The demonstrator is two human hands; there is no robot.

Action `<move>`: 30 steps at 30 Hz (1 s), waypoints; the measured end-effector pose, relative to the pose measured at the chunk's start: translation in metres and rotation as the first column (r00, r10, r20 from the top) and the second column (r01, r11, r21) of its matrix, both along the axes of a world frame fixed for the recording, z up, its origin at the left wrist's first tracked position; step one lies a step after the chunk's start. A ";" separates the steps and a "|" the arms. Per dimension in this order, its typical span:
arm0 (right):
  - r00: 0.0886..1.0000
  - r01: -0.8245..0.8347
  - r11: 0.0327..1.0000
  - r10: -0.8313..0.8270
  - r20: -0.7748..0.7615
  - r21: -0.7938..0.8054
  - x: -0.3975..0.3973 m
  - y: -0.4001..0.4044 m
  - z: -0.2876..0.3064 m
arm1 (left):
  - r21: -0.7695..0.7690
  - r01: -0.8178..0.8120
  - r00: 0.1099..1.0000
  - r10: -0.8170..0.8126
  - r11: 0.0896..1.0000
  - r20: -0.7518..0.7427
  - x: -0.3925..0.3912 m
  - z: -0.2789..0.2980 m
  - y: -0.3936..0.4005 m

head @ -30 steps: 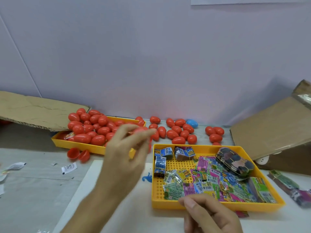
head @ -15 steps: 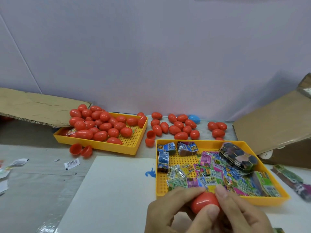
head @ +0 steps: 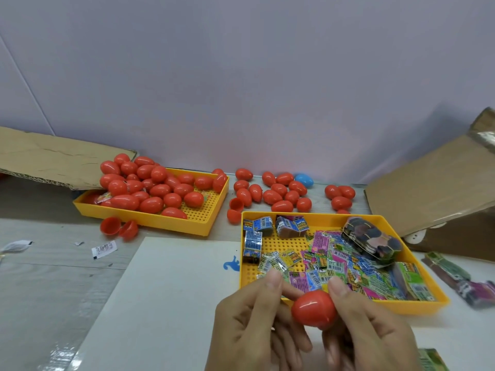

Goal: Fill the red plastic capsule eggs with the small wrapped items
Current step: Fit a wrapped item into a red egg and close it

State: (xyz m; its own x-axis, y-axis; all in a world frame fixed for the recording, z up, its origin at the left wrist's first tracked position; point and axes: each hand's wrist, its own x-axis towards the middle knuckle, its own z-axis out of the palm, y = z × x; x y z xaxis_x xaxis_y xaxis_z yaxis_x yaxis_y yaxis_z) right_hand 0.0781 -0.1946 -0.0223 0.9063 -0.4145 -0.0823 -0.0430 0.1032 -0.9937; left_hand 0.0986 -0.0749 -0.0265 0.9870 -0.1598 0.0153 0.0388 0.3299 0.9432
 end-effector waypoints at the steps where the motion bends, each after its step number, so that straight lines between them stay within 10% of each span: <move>1: 1.000 -0.005 1.000 0.005 -0.001 -0.003 0.000 0.000 -0.001 | 0.005 -0.004 1.000 0.004 1.000 0.007 0.000 0.000 0.000; 19: 0.962 -0.243 0.957 0.216 0.169 0.157 0.004 -0.010 -0.001 | 0.159 -0.184 0.874 0.087 0.970 0.478 0.002 -0.014 -0.003; 30: 0.939 -0.252 0.966 0.227 0.260 0.066 0.001 -0.011 -0.011 | 0.078 -0.186 0.955 0.162 0.979 0.248 -0.005 -0.009 0.000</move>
State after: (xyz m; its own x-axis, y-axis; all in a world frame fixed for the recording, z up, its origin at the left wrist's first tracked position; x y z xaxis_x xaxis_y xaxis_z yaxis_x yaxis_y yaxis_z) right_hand 0.0786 -0.2054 -0.0330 0.9744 -0.1840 0.1289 0.1680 0.2159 -0.9618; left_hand 0.0941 -0.0753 -0.0359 0.9689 0.0013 0.2475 -0.2420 0.2152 0.9461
